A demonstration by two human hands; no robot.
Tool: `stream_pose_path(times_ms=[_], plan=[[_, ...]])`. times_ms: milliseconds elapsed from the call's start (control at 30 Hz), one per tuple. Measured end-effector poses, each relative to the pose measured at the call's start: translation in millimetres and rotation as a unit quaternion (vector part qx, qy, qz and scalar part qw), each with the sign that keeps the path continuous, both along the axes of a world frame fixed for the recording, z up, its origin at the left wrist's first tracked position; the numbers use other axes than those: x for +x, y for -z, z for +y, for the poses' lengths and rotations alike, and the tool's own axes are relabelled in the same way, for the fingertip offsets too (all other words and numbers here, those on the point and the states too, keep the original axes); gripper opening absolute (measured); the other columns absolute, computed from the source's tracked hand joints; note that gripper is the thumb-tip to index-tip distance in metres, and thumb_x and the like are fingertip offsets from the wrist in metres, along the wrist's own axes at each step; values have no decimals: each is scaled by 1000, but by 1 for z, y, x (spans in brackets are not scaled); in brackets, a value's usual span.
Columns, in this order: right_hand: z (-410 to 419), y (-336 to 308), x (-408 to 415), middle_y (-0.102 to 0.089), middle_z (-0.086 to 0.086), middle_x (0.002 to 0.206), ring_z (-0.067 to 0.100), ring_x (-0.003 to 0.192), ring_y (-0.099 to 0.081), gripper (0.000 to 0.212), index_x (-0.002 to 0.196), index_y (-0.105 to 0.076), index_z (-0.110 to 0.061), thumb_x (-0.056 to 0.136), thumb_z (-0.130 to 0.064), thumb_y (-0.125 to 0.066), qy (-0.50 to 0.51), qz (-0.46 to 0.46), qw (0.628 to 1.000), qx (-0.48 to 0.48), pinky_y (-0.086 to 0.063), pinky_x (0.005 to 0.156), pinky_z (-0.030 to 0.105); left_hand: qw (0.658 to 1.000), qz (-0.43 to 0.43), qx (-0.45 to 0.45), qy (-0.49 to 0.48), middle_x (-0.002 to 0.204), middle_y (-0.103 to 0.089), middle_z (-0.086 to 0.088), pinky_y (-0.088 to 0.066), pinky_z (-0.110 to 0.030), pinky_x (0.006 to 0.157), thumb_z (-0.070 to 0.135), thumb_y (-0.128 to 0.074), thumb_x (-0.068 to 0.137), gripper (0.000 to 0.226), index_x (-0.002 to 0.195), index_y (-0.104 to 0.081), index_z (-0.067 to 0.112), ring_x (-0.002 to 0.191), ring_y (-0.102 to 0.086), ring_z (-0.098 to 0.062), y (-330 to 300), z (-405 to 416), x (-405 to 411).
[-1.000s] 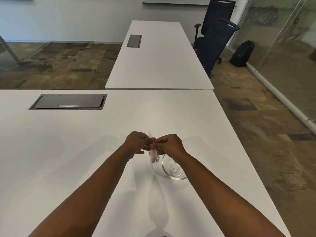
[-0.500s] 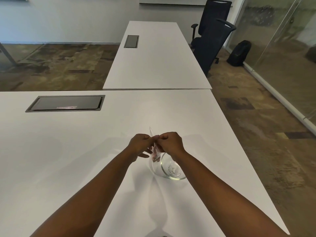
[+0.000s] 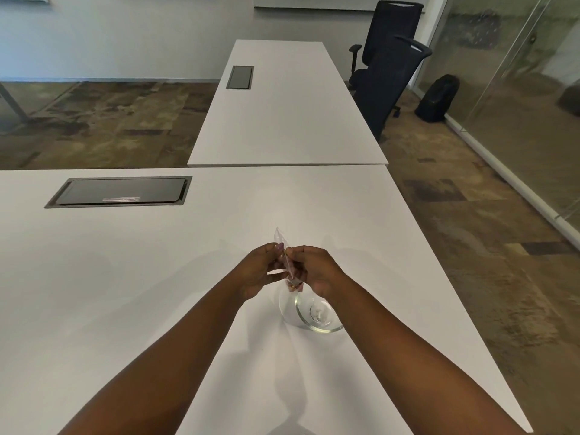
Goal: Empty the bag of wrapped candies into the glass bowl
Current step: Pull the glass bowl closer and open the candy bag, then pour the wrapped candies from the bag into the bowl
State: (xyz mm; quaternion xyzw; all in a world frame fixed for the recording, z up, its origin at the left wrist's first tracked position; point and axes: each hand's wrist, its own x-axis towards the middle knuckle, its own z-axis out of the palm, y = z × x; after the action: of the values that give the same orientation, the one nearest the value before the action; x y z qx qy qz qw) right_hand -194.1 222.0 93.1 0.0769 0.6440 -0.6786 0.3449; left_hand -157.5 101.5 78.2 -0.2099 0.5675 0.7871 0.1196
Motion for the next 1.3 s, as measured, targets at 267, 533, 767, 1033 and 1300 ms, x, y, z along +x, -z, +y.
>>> stream_pose_path(times_ms=[267, 533, 767, 1033, 1300], plan=[[3, 3, -6, -53, 16, 70, 23, 60, -46, 27, 71, -62, -3, 93, -1, -47, 9, -11, 999, -45, -42, 54, 22, 998, 13, 65, -20, 45, -63, 6, -56, -27, 68, 18, -42, 97, 27, 75, -57, 13, 50, -66, -5, -1, 2, -1], [11, 3, -12, -59, 8, 59, 12, 47, -54, 22, 63, -64, -8, 84, -1, -65, 52, 64, 996, 35, -52, 46, 15, 984, -33, -169, -43, 59, -44, -5, -54, -23, 58, 10, -49, 91, 36, 55, -44, 11, 54, -47, -15, -12, 1, -10], [20, -1, -20, -62, 4, 53, 13, 45, -59, 14, 66, -70, -6, 77, -5, -62, 25, 263, 928, 264, -54, 63, 25, 951, -49, -303, -46, 72, -54, -10, -45, -23, 56, 13, -53, 86, 25, 61, -50, 12, 55, -56, -14, -13, -6, -16], [30, 3, -26, -65, 5, 67, 19, 63, -63, 8, 79, -70, -8, 83, -15, -68, 17, 184, 972, 142, -56, 63, 28, 957, -35, -283, -56, 75, -57, -11, -51, -23, 52, 10, -56, 83, 24, 59, -54, 10, 73, -56, -22, -25, 0, -21], [52, 25, -23, -59, 4, 98, 19, 95, -54, 21, 105, -59, -15, 97, -25, -42, -28, -64, 995, -77, -45, 79, 32, 968, 27, -245, -41, 80, -69, 0, -53, -21, 52, 12, -48, 89, 23, 78, -67, 4, 67, -63, -14, -45, 13, -26]])
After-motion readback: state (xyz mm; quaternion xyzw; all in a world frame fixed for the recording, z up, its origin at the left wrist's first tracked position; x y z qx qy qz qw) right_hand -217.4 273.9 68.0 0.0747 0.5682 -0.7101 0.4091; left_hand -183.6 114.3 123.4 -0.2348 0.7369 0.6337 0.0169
